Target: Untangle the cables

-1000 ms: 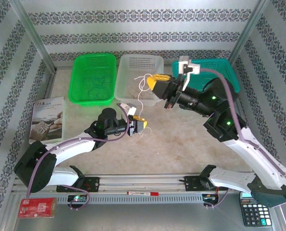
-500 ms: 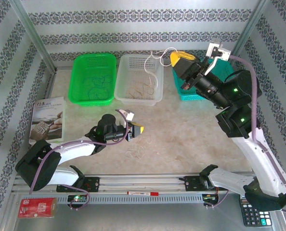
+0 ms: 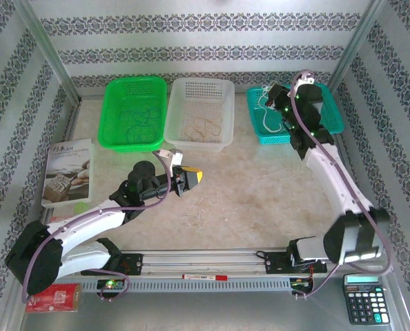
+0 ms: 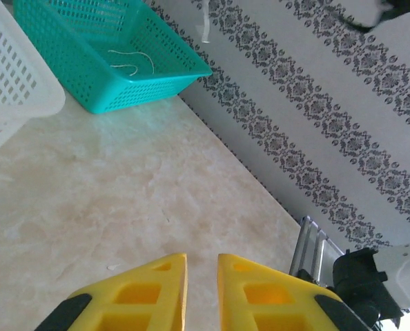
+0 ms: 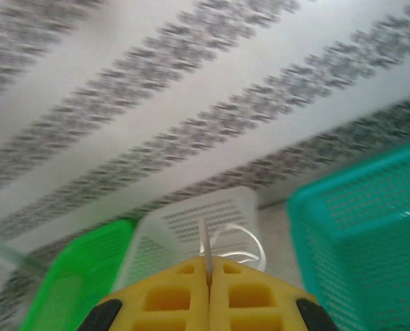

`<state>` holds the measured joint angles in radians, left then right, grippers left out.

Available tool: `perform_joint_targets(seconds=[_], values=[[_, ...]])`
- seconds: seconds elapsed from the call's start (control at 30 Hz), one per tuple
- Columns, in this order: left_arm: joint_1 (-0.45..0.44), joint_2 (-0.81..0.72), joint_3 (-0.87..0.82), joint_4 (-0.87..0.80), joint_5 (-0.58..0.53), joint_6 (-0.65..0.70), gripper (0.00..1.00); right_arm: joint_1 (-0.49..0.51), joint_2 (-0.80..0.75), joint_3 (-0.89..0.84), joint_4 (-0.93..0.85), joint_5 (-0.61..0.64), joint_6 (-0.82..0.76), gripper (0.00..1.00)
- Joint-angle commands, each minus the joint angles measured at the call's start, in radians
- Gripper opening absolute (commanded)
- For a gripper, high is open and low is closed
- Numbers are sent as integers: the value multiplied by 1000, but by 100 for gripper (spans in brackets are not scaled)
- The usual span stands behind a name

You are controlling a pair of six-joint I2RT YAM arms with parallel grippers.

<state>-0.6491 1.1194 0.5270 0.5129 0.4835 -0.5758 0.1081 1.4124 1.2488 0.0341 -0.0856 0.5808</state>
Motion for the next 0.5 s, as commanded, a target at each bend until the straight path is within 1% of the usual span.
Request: perform_joint_targets(seconds=[0.0,0.13,0.17,0.23,0.27,0.3,0.33,0.4,0.47], values=[[-10,-26,45,-70,-25,-19,21,-43,91,106,41,33,26,0],[-12,-39,65,-103,-38,-23,23,-93,259,238,-20,49,42,0],[-11,-41,71,-119,-43,-23,24,-102,295,264,-38,55,45,5],[-11,-49,79,-142,-52,-21,25,-115,356,318,-77,46,31,36],[-11,-55,79,-149,-59,-23,25,-121,386,353,-110,27,16,50],[-11,-61,79,-155,-68,-25,25,-126,411,385,-143,1,4,57],[-12,-67,79,-161,-74,-27,26,-128,427,411,-168,-26,-5,61],[-10,-78,82,-176,-92,-26,29,-127,421,404,-168,-59,-23,65],[-11,-82,84,-183,-104,-26,32,-124,387,372,-146,-82,-23,66]])
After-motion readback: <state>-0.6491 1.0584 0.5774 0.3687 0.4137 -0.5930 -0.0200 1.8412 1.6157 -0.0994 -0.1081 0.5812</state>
